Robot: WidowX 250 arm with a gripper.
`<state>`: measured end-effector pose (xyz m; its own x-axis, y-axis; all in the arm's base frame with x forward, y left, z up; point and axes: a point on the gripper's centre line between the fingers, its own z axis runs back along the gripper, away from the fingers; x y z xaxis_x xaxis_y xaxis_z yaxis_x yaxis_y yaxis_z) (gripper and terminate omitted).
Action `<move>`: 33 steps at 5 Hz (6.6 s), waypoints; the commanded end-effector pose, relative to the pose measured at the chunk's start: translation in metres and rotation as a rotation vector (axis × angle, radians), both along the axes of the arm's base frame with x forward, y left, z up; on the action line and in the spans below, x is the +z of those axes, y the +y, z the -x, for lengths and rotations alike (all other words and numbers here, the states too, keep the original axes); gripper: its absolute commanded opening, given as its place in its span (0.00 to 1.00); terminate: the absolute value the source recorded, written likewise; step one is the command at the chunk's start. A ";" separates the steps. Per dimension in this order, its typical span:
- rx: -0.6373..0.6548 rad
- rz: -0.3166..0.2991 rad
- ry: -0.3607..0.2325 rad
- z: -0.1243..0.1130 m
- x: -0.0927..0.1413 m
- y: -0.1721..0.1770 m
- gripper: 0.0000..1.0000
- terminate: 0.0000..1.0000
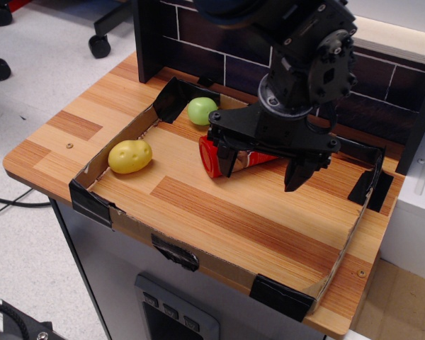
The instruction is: Upright basil bottle
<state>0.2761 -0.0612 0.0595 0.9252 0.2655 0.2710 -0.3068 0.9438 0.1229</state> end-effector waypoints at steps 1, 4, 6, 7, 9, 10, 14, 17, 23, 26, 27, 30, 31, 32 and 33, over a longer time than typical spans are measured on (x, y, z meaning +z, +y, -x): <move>0.000 0.000 0.000 0.000 0.000 0.000 1.00 0.00; -0.752 -0.037 0.151 -0.019 0.017 0.043 1.00 0.00; -0.885 -0.032 0.091 -0.030 0.023 0.068 1.00 0.00; -0.882 -0.053 0.099 -0.028 0.014 0.068 1.00 0.00; -0.870 -0.064 0.143 -0.036 -0.009 0.064 1.00 0.00; -0.884 -0.057 0.158 -0.042 -0.021 0.061 1.00 0.00; -0.887 -0.121 0.176 -0.038 -0.040 0.061 1.00 0.00; -0.862 -0.130 0.199 -0.033 -0.045 0.063 0.00 0.00; -0.734 -0.081 0.353 -0.017 0.051 0.056 0.00 0.00; -0.634 -0.031 0.613 -0.002 0.053 0.057 0.00 0.00; -0.575 -0.032 0.685 0.000 0.050 0.059 0.00 0.00; -0.534 -0.018 0.657 -0.015 0.052 0.057 1.00 0.00; -0.594 0.062 0.503 -0.025 0.082 0.049 1.00 0.00; -0.595 0.111 0.355 -0.042 0.109 0.045 1.00 0.00; -0.577 0.093 0.256 -0.050 0.118 0.040 1.00 0.00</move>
